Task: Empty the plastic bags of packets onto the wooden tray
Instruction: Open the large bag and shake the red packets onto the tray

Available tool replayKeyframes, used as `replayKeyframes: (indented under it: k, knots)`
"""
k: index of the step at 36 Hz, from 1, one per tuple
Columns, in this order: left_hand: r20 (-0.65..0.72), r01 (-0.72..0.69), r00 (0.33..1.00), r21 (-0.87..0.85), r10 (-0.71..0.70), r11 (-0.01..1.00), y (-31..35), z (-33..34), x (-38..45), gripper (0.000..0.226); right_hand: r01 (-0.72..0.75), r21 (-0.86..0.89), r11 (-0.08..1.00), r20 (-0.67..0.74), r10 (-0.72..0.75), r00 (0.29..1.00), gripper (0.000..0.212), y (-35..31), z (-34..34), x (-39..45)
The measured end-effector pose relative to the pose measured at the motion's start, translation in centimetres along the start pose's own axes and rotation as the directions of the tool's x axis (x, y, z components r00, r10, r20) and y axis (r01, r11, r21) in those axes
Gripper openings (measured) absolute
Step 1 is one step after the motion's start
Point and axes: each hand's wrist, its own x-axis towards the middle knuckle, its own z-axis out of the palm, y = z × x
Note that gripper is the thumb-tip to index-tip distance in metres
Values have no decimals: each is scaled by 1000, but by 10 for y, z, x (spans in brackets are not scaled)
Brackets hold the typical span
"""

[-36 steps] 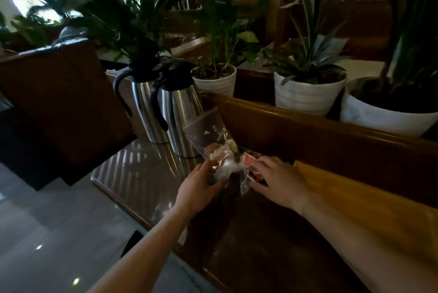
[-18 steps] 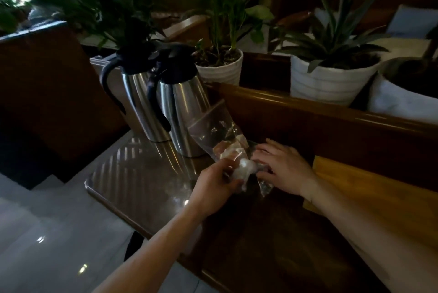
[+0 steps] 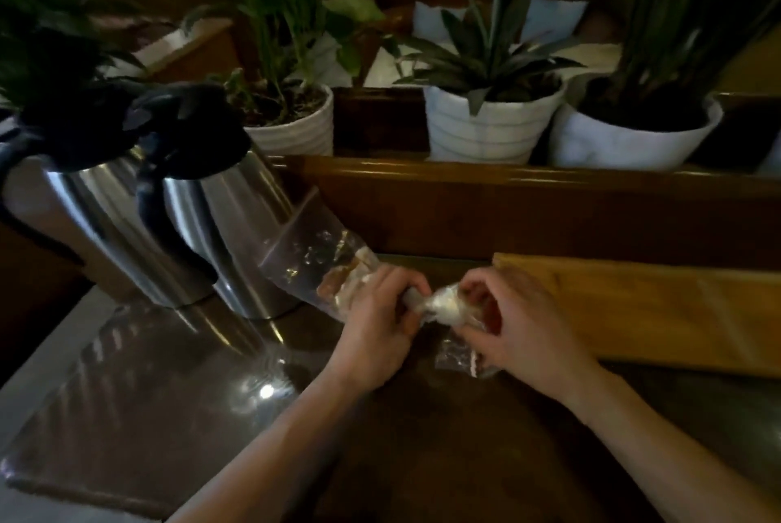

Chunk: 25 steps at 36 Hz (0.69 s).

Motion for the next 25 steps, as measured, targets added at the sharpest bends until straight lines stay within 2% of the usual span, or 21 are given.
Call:
replayKeyframes:
  k: [7,9,13,16,20,23,25]
  knots:
    - [-40,-147,989,-68,144,987,14,16,21,17,-245,213,946,-83,267,960,53,-8,-14,-35]
    - [-1,-172,985,-89,172,981,18,23,27,23,-298,265,917,-57,324,944,62,-9,-16,-44]
    - [118,-236,961,-120,250,964,28,42,37,34,-373,300,878,-10,394,919,53,-6,-17,-60]
    - [264,-222,928,-174,262,960,36,52,46,32,-419,325,848,23,436,899,54,6,-22,-67]
    - [494,-95,848,-216,192,972,42,56,58,32,-475,393,787,51,497,866,52,22,-28,-73]
    - [494,-63,851,-236,176,970,43,54,57,27,-478,337,811,2,507,862,55,29,-29,-74]
    - [420,-130,886,-177,194,976,44,54,50,31,-468,301,831,-35,500,865,57,30,-27,-72]
